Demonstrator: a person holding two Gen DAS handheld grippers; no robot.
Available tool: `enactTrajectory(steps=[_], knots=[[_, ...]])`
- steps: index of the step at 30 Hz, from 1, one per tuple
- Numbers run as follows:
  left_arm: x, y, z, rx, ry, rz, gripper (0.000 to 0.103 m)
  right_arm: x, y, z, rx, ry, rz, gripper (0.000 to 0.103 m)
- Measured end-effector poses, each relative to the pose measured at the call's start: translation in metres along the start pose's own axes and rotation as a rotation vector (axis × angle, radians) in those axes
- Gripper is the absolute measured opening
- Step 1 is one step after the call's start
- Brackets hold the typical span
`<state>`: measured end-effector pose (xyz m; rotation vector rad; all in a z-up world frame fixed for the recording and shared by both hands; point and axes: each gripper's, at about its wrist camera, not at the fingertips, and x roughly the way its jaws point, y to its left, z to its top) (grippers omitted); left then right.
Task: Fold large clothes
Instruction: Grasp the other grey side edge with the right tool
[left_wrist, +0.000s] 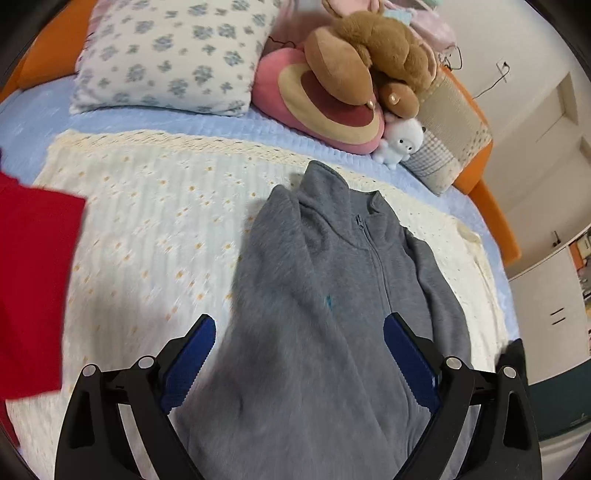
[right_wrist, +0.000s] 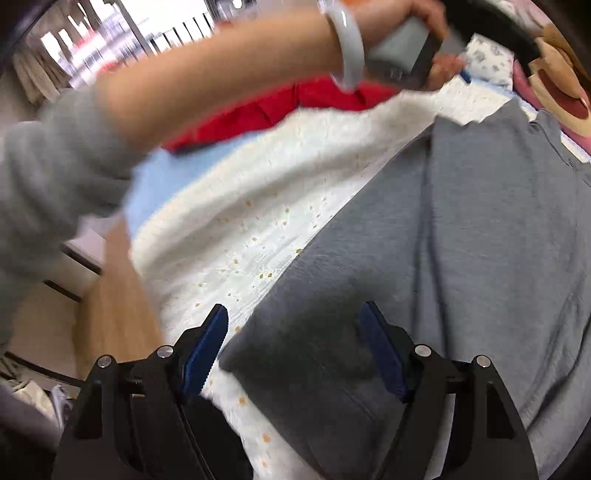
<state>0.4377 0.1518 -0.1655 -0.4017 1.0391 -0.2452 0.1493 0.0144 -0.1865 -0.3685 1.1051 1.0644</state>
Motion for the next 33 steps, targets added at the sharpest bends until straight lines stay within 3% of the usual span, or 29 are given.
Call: enactTrajectory(steps=[5,8,9,11,14,16,21,25,29,33], knots=[[-0.027,0.021,-0.029,-0.006,0.016,-0.004,0.094,0.053,0.028,0.008,-0.026,0.124,-0.201,0.063],[-0.038,0.034,-0.038,-0.009,0.019,-0.004,0.094,0.069,0.033,-0.004,-0.069,0.145,-0.283,0.055],[-0.041,0.037,-0.04,-0.01,0.018,-0.004,0.094,0.068,0.032,-0.006,-0.06,0.132,-0.272,0.052],[-0.045,0.044,-0.042,-0.016,0.014,-0.006,0.094,0.059,0.015,-0.009,0.014,0.107,-0.212,0.031],[-0.048,0.058,-0.038,-0.045,0.007,-0.046,0.095,0.043,-0.014,-0.011,0.154,0.068,-0.077,0.019],[-0.041,0.063,-0.033,-0.064,0.019,-0.093,0.095,0.032,-0.033,-0.018,0.244,0.034,0.022,0.018],[-0.004,0.056,-0.015,-0.065,0.069,-0.111,0.095,0.019,-0.049,-0.031,0.327,-0.038,0.129,0.017],[0.028,0.041,-0.006,-0.023,0.118,-0.078,0.095,0.003,-0.058,-0.04,0.362,-0.105,0.203,0.017],[0.06,0.032,-0.01,0.043,0.225,0.026,0.095,-0.022,-0.069,-0.048,0.386,-0.181,0.252,0.017],[0.073,0.032,-0.016,0.028,0.269,0.068,0.095,-0.037,-0.081,-0.061,0.411,-0.23,0.282,0.017]])
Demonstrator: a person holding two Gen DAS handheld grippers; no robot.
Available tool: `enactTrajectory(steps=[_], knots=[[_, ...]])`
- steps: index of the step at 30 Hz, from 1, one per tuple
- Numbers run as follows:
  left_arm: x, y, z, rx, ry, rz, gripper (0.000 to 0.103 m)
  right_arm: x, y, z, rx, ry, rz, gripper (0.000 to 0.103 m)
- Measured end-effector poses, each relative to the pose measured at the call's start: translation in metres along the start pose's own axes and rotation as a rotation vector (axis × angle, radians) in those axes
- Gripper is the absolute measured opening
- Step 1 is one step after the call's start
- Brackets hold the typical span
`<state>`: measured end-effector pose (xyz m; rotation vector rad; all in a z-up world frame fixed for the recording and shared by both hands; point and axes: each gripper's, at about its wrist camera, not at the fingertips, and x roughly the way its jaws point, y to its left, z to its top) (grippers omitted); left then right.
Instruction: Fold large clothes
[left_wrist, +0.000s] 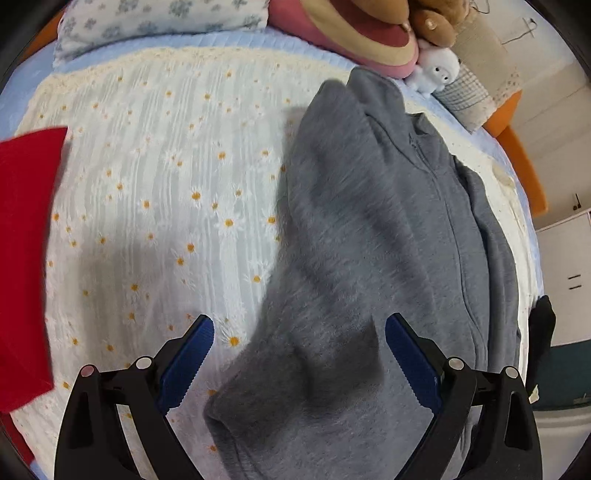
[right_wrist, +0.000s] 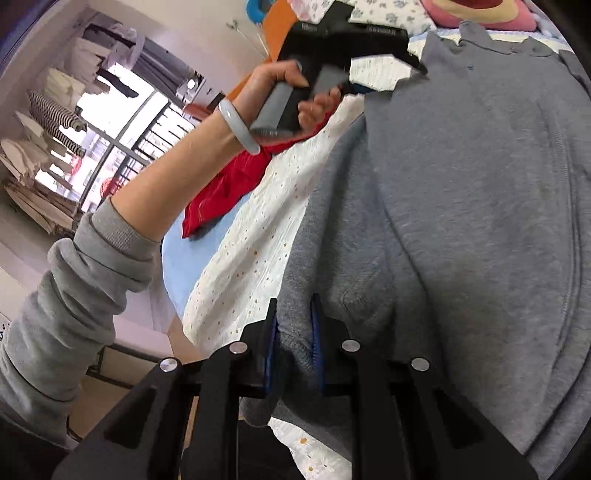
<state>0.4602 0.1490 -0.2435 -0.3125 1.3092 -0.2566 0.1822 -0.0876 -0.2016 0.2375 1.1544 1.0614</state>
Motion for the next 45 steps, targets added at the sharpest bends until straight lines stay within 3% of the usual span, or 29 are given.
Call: enactTrajectory(steps=[2,3,4,8,13,15,18,24,28,32,39,45], knots=[[0.001,-0.008,-0.001,0.009,0.003,-0.005,0.091,-0.003,-0.003,-0.002,0.011,-0.004,0.015,0.017],[0.001,-0.012,-0.002,0.019,0.011,0.001,0.08,-0.001,-0.005,-0.001,0.014,-0.008,0.021,0.017],[0.002,-0.019,-0.002,0.035,0.03,0.021,0.076,-0.003,-0.004,-0.002,0.014,-0.011,0.026,0.017],[0.004,-0.043,-0.003,0.099,0.068,0.088,0.068,-0.016,0.001,-0.005,0.003,-0.06,0.04,0.017],[0.007,-0.052,0.0,0.059,0.076,0.149,0.046,-0.031,-0.005,-0.008,0.011,-0.121,0.076,0.016],[0.005,-0.05,0.002,0.037,0.068,0.157,0.03,-0.033,-0.005,-0.011,0.008,-0.13,0.077,0.016],[0.002,-0.047,0.005,-0.015,0.043,0.172,0.022,-0.025,-0.012,-0.016,0.028,-0.115,0.088,0.016],[-0.02,-0.079,0.006,-0.098,0.007,0.294,0.017,-0.027,-0.014,-0.03,0.044,-0.122,0.11,0.016],[-0.04,-0.121,0.011,-0.143,-0.032,0.351,0.016,-0.058,-0.023,-0.042,0.086,-0.205,0.154,0.016],[-0.048,-0.197,0.015,-0.084,-0.075,0.401,0.016,-0.105,-0.043,-0.066,0.141,-0.324,0.184,0.016],[0.004,-0.323,0.007,0.035,-0.062,0.404,0.016,-0.174,-0.096,-0.121,0.284,-0.499,0.163,0.016],[0.073,-0.386,0.002,0.081,-0.004,0.392,0.016,-0.208,-0.137,-0.169,0.414,-0.59,0.131,0.016]])
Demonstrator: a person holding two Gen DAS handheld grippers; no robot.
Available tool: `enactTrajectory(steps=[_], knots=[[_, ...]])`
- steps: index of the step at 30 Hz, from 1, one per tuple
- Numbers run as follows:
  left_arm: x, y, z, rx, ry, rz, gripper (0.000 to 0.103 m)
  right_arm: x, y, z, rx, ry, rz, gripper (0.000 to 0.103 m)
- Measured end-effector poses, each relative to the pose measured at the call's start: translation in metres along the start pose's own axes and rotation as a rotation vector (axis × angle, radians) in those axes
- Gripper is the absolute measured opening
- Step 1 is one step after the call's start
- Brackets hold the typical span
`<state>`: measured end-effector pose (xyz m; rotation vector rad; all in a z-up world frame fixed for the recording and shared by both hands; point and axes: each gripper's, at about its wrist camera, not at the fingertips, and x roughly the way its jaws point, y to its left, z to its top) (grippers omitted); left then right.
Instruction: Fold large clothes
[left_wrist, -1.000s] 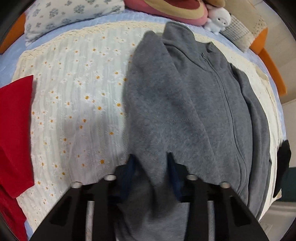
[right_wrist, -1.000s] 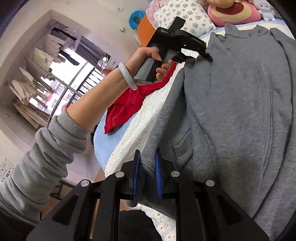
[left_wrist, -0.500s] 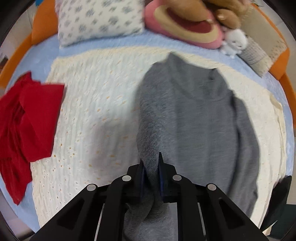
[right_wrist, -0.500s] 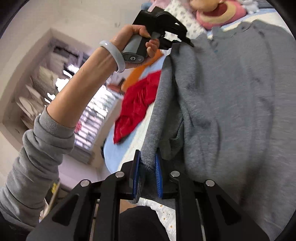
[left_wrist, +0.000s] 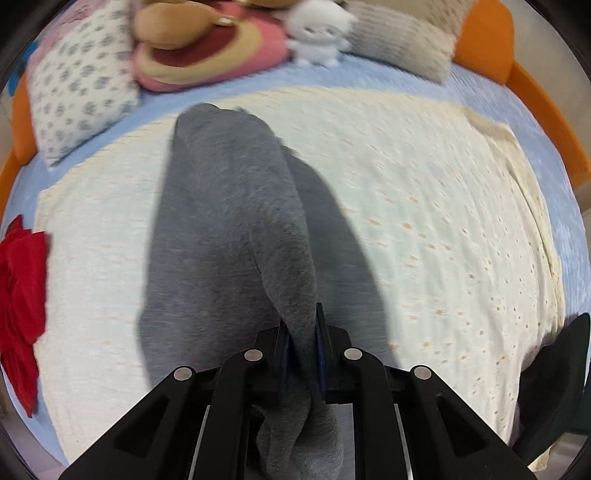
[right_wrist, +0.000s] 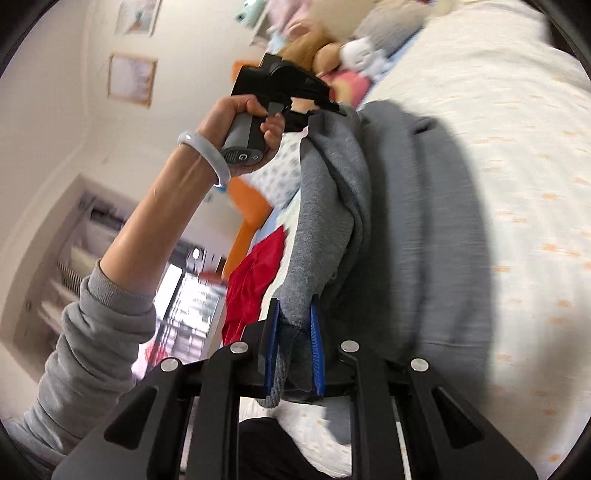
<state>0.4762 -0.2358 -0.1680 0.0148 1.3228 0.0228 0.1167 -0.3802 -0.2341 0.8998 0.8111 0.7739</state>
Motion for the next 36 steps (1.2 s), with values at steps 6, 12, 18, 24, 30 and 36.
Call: enactTrajectory(steps=[6,12,18,24,30,36], knots=[[0.039,-0.039,-0.003,0.039,0.011,0.032,0.022,-0.021,-0.035,-0.01,0.072,-0.031,-0.072,0.016],[0.035,-0.038,-0.007,0.089,-0.009,-0.043,0.045,-0.022,-0.039,-0.017,0.039,-0.024,-0.178,0.02],[-0.043,-0.017,0.0,0.126,-0.167,-0.183,0.077,-0.032,-0.005,-0.003,-0.089,-0.026,-0.303,0.056],[-0.064,0.011,0.014,0.137,-0.247,-0.125,0.079,-0.013,0.036,0.063,-0.26,-0.059,-0.393,0.061],[-0.018,0.05,0.03,0.072,-0.224,-0.228,0.079,0.078,0.053,0.132,-0.359,0.034,-0.462,0.052],[0.022,0.074,0.048,0.003,-0.211,-0.349,0.079,0.141,0.019,0.156,-0.354,0.133,-0.603,0.008]])
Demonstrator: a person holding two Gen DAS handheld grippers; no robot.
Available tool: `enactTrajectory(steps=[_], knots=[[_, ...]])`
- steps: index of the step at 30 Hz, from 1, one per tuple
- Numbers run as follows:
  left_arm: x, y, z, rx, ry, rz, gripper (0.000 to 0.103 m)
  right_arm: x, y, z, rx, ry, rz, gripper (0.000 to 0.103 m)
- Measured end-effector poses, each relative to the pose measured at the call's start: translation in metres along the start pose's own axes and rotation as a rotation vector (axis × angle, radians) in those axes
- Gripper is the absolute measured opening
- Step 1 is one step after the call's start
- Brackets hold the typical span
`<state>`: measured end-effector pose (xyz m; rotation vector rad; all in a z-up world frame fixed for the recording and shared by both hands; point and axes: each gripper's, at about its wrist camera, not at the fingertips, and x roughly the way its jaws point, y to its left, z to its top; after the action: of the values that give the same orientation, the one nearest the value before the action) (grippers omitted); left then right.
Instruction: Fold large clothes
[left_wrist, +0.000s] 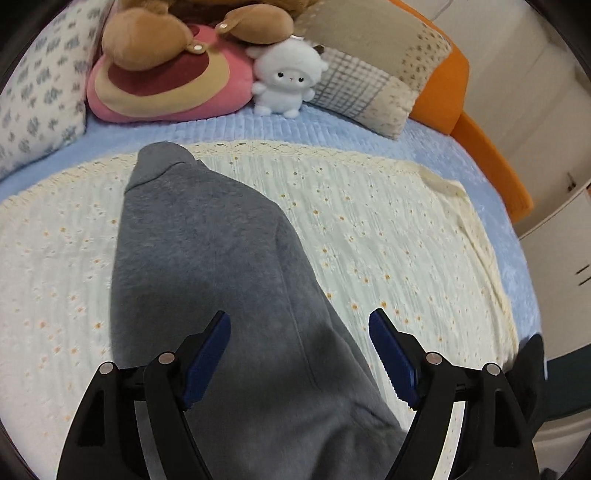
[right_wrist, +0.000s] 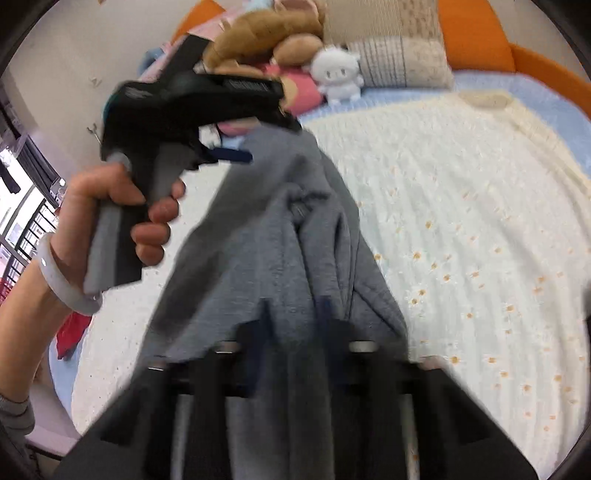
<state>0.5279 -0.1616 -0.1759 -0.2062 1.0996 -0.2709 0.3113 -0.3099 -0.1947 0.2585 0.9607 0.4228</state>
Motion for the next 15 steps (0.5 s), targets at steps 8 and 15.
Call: enactTrajectory(steps=[8,15], knots=[[0.032,0.01,0.007,0.016,-0.022,-0.027,0.079,-0.011,-0.078,-0.04,0.191,-0.005,0.105,0.007],[0.065,0.014,-0.001,0.027,-0.004,0.057,0.079,0.004,-0.065,-0.053,0.118,0.008,-0.011,0.011]])
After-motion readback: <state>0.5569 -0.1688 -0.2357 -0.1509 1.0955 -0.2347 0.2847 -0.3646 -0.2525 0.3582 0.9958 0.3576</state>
